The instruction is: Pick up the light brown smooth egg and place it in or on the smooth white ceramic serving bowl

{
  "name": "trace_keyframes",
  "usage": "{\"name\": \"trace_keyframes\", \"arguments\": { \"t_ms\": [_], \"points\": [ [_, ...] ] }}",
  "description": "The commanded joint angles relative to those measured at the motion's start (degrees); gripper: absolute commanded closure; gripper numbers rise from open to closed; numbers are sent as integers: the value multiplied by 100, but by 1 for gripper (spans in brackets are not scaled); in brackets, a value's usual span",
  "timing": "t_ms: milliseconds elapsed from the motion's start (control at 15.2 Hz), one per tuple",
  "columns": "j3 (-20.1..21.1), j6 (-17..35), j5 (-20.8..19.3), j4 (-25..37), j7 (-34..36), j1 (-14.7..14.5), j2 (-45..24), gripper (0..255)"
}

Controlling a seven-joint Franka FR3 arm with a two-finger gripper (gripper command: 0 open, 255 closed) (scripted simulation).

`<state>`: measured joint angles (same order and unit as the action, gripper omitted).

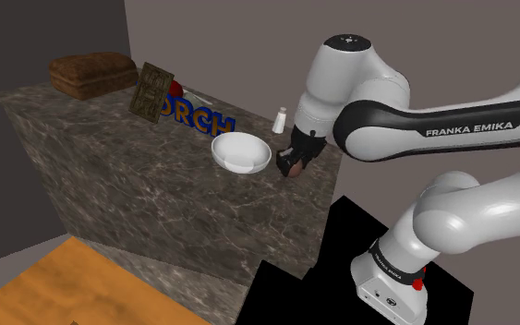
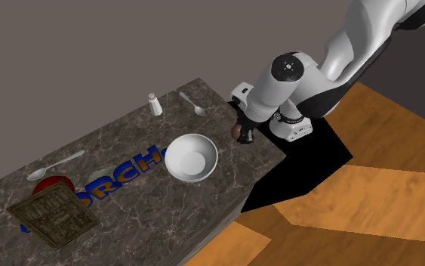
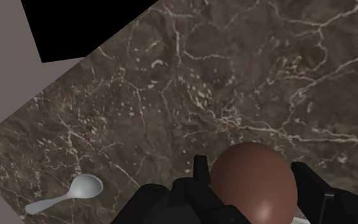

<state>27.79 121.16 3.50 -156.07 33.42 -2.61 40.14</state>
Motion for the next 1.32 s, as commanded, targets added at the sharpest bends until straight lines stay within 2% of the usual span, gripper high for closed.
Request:
{"name": "trace_keyframes", "arguments": {
  "t_ms": [0,594,924,1254],
  "points": [
    [-52,-195,-4,108,-41,-14,88,255],
    [-230,-875,-61,604,-187,-6,288,255],
    [-33,-463,-452,1472,-95,538,-980,255],
    [205,-317,-979,2490,130,988,-2220,255]
  ]
}}
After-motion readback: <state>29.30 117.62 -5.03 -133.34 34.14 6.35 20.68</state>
